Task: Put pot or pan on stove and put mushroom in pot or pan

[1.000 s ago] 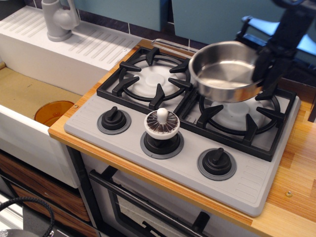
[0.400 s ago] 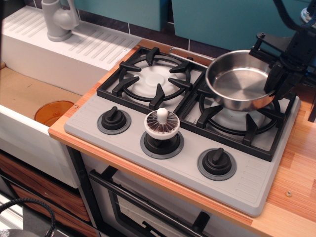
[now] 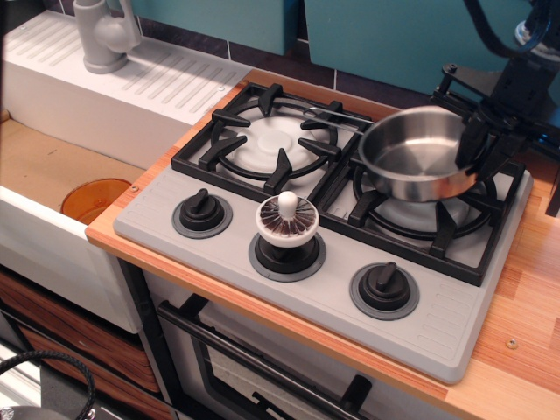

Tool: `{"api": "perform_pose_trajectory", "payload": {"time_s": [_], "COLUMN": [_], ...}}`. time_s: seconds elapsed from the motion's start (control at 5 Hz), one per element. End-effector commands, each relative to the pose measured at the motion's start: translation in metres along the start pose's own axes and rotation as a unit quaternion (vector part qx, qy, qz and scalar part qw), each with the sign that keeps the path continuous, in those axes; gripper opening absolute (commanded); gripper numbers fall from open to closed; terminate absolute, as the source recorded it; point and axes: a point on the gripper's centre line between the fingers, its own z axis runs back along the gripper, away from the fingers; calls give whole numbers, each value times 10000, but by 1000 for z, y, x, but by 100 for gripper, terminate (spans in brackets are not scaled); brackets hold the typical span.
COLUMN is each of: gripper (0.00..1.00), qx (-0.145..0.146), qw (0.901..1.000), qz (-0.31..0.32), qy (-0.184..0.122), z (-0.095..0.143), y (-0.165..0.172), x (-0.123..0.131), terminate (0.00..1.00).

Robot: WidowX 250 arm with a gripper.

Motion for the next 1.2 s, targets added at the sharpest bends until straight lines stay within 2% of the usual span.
{"api": "perform_pose_trajectory", "payload": {"time_s": [0.0,0.2,0.4,0.6,1.0], "gripper": [100,100,100,100,100], "qx": [-206,-263,-300,-336,-431], "qw": [9995,9994,9983,9965,9928], "qz": [-80,-180,-491,-759,-1120], "qy": [-204,-136,30,50,5], "z": [28,36,51,57,51], "y": [13,21,46,78,136], "x": [6,4,0,-2,-10], "terminate": [0,0,0,0,0]}}
